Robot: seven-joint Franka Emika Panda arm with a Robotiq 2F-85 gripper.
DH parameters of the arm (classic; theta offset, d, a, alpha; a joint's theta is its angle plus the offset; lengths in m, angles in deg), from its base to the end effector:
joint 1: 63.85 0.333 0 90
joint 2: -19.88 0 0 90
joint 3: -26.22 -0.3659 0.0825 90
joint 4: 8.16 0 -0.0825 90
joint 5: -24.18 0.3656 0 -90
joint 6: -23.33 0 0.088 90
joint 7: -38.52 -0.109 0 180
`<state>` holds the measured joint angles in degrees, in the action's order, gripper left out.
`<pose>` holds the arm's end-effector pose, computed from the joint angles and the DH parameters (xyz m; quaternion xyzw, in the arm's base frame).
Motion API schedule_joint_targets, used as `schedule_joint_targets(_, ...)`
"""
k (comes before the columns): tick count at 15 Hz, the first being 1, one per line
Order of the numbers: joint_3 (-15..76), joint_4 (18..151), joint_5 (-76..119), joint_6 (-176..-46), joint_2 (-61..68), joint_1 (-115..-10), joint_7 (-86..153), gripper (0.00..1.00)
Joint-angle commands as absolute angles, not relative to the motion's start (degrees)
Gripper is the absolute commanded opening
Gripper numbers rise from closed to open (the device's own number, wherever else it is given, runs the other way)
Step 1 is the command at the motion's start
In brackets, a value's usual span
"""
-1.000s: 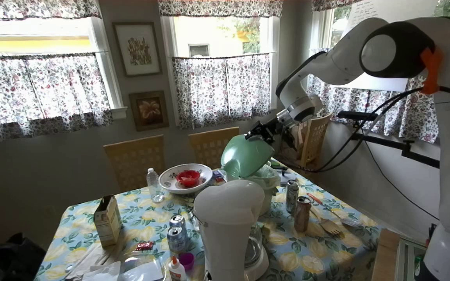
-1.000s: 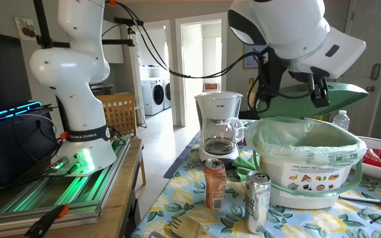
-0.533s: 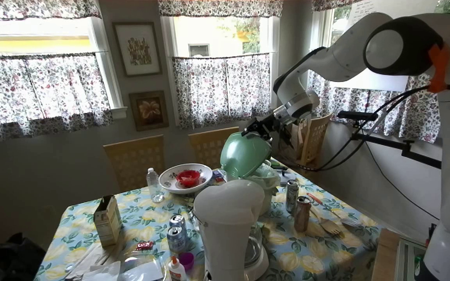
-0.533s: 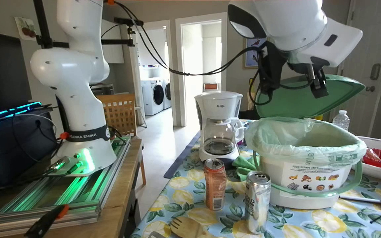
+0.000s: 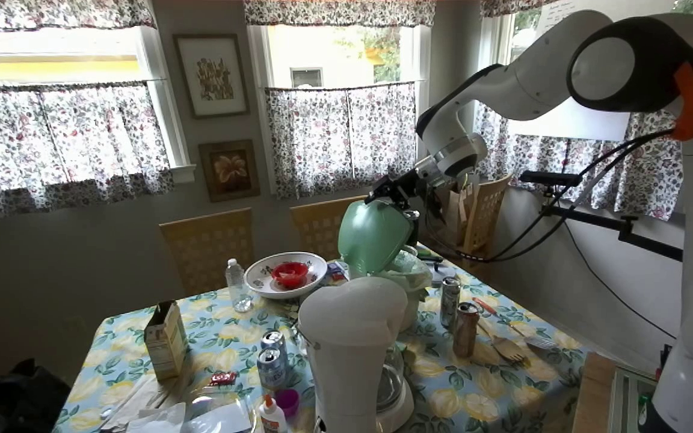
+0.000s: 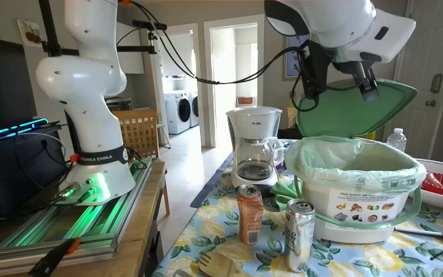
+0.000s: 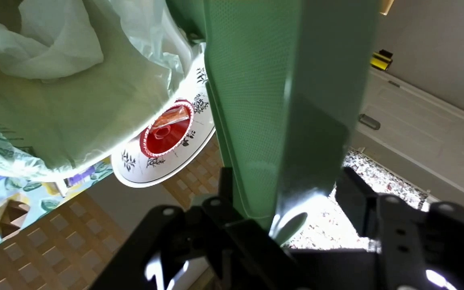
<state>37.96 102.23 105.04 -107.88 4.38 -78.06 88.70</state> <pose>0.5819 -0.2455 0.4340 -0.8417 0.2272 -0.3373 0.3552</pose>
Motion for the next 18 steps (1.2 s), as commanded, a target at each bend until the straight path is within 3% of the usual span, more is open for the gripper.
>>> schedule_joint_targets(1, 37.35, 102.61, 105.18, -108.6, 5.88, -77.24, 89.61, 0.67)
schedule_joint_targets(6, 36.81, 102.24, 104.92, -108.58, 6.49, -76.34, 89.84, 0.72)
schedule_joint_targets(18, 35.68, 100.77, 104.35, -108.71, 6.54, -74.7, 90.14, 0.71)
